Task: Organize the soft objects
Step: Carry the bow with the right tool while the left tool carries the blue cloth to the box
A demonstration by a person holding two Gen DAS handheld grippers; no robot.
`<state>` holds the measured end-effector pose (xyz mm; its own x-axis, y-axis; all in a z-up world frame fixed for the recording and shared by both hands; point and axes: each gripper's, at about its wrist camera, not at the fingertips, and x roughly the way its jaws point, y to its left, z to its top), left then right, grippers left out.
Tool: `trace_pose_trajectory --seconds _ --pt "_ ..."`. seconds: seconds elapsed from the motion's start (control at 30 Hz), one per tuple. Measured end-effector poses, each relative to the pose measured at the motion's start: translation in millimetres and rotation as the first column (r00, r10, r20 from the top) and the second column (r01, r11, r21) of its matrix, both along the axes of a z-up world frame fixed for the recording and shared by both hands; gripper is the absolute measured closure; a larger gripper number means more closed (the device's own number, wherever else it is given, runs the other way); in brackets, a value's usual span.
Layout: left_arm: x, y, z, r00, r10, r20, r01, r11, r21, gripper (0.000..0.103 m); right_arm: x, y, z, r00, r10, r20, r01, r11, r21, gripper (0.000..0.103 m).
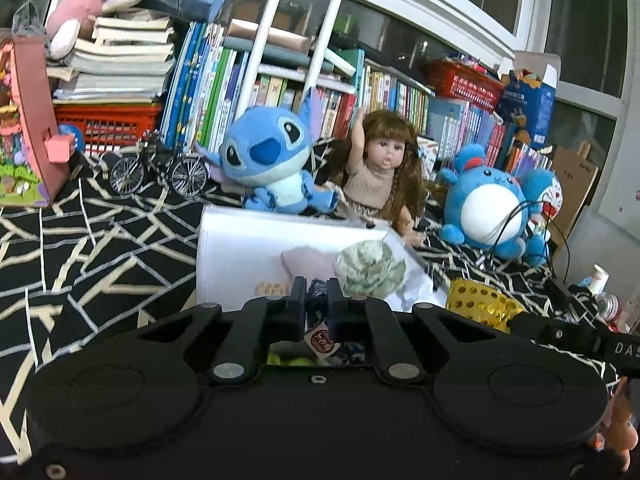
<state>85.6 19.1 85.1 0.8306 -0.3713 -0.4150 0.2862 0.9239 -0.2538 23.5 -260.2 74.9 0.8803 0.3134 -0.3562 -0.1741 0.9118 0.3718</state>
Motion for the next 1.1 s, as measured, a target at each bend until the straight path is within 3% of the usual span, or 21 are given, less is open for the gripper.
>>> trace_pose_trajectory --seconds 0.67,1.1 --pt "49.4 -9.5 28.0 0.999 0.046 0.015 -0.046 0.999 -0.028 0.097 40.5 2.6 33.7 0.993 -0.077 0.095 0.084 0.994 -0.076 0.085" --pt "98.2 -25.6 38.3 0.998 0.065 0.027 -0.063 0.997 -0.047 0.097 91.2 14.0 45.0 0.99 -0.105 0.094 0.112 0.991 -0.071 0.085"
